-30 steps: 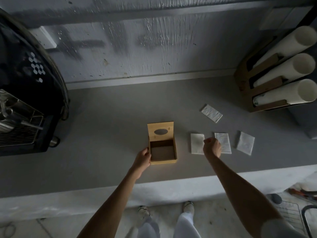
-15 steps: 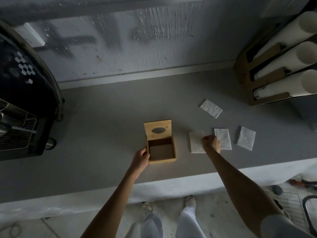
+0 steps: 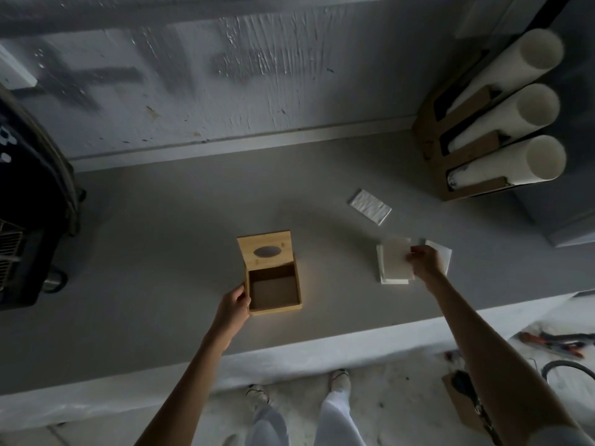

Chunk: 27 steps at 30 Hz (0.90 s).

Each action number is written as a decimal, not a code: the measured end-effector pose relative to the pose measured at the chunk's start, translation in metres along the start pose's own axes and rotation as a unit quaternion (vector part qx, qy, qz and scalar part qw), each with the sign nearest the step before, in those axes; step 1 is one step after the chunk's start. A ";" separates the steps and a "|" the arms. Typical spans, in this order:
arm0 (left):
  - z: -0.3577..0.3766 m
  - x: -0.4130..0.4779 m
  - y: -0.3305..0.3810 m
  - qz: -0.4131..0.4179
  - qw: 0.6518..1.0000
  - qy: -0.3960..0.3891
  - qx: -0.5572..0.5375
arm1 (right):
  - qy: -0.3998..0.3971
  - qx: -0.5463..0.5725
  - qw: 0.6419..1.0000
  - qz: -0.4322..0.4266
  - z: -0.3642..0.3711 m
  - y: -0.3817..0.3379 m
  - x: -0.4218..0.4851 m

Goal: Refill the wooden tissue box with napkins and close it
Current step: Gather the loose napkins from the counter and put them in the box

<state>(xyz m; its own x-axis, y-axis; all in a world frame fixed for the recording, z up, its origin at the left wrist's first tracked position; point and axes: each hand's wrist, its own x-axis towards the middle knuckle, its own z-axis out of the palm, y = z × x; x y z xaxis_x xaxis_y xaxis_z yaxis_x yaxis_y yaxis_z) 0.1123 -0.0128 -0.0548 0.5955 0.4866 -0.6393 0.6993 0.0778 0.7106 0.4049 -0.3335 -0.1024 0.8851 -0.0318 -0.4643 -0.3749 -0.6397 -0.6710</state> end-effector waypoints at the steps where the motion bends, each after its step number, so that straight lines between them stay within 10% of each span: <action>1: 0.001 0.000 0.000 -0.001 1.000 0.003 0.002 | 0.008 -0.015 1.000 0.002 0.004 0.008 0.004; 20: 0.001 0.002 -0.002 0.002 1.000 0.006 0.005 | 0.077 -0.118 0.988 -0.065 0.028 0.008 -0.028; 27: 0.002 -0.003 0.002 0.003 1.000 0.004 0.000 | 0.081 -0.174 0.980 0.058 0.031 -0.008 -0.032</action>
<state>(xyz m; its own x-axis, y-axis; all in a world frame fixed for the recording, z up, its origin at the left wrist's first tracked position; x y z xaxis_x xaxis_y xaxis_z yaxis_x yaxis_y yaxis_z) 0.1128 -0.0157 -0.0518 0.5961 0.4936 -0.6333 0.6959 0.0758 0.7141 0.3708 -0.3038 -0.0998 0.8849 -0.2239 -0.4083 -0.3839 -0.8471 -0.3675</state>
